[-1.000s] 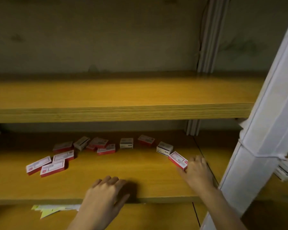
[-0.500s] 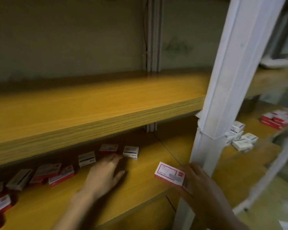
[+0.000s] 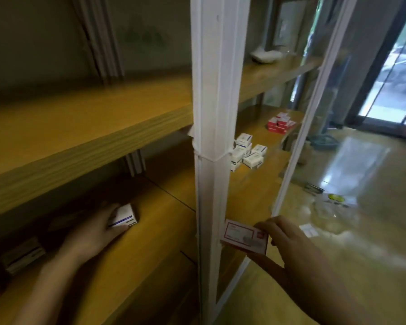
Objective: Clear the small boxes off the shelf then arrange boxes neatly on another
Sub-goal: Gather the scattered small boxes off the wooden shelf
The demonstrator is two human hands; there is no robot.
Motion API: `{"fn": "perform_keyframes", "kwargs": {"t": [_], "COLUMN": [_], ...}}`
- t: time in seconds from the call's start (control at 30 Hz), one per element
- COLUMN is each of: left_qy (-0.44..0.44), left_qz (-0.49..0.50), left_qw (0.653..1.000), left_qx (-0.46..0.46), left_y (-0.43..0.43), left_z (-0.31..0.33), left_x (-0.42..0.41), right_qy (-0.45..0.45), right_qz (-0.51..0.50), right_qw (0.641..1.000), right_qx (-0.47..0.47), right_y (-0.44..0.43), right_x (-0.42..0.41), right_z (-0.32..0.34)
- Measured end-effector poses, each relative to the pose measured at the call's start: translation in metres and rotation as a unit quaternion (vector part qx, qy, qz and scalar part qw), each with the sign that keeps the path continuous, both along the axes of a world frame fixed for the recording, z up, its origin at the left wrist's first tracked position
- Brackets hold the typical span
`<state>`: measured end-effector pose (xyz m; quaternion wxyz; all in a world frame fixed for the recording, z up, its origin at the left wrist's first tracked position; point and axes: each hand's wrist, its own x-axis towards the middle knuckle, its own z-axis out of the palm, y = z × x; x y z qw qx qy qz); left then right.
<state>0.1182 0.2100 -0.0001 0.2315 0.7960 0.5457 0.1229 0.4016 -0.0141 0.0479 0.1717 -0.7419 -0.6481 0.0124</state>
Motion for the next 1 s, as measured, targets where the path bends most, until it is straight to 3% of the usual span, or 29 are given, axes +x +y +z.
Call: {"fn": "perform_keyframes", "kwargs": {"t": [0.1, 0.2, 0.37, 0.53, 1.0], "left_qy": [0.041, 0.069, 0.087, 0.049, 0.033], "left_qz": [-0.035, -0.061, -0.062, -0.017, 0.019], "left_qw": [0.989, 0.979, 0.977, 0.982, 0.979], "left_qx": [0.134, 0.184, 0.186, 0.182, 0.198], "left_y": [-0.035, -0.066, -0.099, -0.131, -0.174], "left_z": [0.011, 0.026, 0.049, 0.057, 0.054], "left_x": [0.01, 0.02, 0.045, 0.089, 0.289], "right_qy": [0.0, -0.002, -0.025, -0.034, -0.016], "right_qz": [-0.017, -0.017, -0.019, 0.007, 0.053], "right_qw": [1.0, 0.999, 0.999, 0.999, 0.998], "right_qx": [0.021, 0.039, 0.03, 0.024, 0.031], "right_y": [-0.01, -0.014, -0.018, -0.023, -0.022], "right_x": [0.018, 0.034, 0.07, 0.134, 0.315], "right_z": [-0.004, -0.004, -0.005, -0.009, -0.009]}}
